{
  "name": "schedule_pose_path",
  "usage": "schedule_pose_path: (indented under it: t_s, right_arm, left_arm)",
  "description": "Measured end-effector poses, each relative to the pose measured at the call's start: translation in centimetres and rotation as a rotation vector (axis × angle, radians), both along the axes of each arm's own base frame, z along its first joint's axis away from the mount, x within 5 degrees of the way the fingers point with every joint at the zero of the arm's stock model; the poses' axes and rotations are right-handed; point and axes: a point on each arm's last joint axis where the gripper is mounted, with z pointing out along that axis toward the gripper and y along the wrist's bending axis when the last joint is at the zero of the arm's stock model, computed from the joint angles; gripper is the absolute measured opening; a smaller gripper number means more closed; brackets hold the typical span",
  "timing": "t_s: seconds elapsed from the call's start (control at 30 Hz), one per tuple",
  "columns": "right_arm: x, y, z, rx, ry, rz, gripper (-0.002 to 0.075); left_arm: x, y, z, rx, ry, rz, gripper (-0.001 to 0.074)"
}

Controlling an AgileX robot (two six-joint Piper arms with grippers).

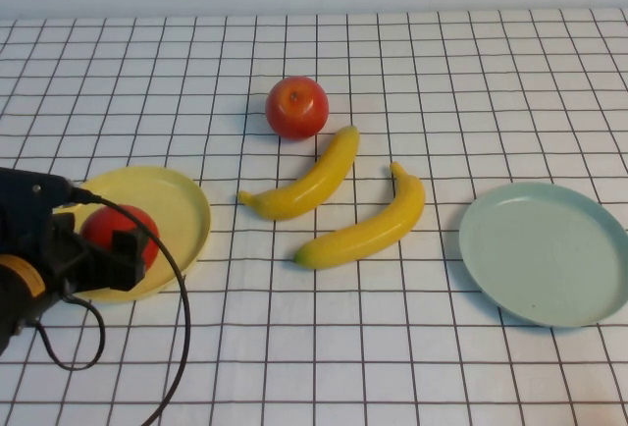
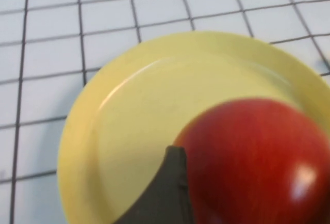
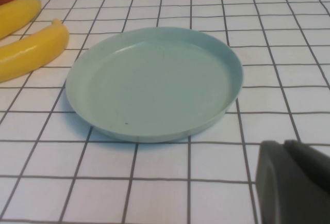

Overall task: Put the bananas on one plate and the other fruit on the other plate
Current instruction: Put one type of fruit in the left plate

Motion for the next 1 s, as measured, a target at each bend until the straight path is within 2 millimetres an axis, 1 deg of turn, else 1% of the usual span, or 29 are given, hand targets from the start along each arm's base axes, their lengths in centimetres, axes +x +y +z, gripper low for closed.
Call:
schedule_pose_path:
  t_s: [0.2,0.3,0.43,0.53,0.63,0.7,0.77,0.8,0.83,0.9,1.0]
  right_arm:
    - [0.0,0.0,0.0,0.000,0.000,0.000,-0.0017]
    - [0.0,0.0,0.0,0.000,0.000,0.000,-0.0017]
    - [0.0,0.0,0.0,0.000,0.000,0.000,-0.0017]
    - [0.0,0.0,0.0,0.000,0.000,0.000,-0.0017]
    - [0.0,0.0,0.0,0.000,0.000,0.000,-0.0017]
    - [0.0,0.0,0.0,0.000,0.000,0.000,-0.0017]
    - [0.0,0.0,0.0,0.000,0.000,0.000,-0.0017]
    - [0.0,0.0,0.0,0.000,0.000,0.000,-0.0017]
    - [0.0,0.0,0.0,0.000,0.000,0.000,-0.0017]
    - [0.0,0.0,0.0,0.000,0.000,0.000,-0.0017]
    - [0.0,0.0,0.0,0.000,0.000,0.000,-0.0017]
  left_arm:
    - [0.0,-0.3,0.3,-0.014,-0.029,-0.031,0.0668]
    - [-0.1,-0.3,1.0,-0.017,-0.060,-0.034,0.0668]
    - [-0.6,-0.4,3.4,0.012,-0.175,-0.079,0.0668]
    - [-0.2,-0.6,6.1,0.044,-0.245,-0.095,0.0668]
    - [1.2,-1.4,8.6,0.079,-0.232,-0.084,0.0668]
    - [2.6,-2.0,10.3,0.102,-0.215,-0.073,0.0668]
    - [4.2,-3.0,11.6,0.107,-0.207,-0.075,0.0668]
    - [4.8,-3.4,11.9,0.106,-0.205,-0.078,0.0668]
    - [5.8,-4.4,12.5,0.100,-0.204,-0.088,0.0668]
    - [7.4,-6.1,12.9,0.088,-0.193,-0.104,0.0668]
    - [9.9,-9.2,12.6,0.099,-0.156,-0.144,0.0668]
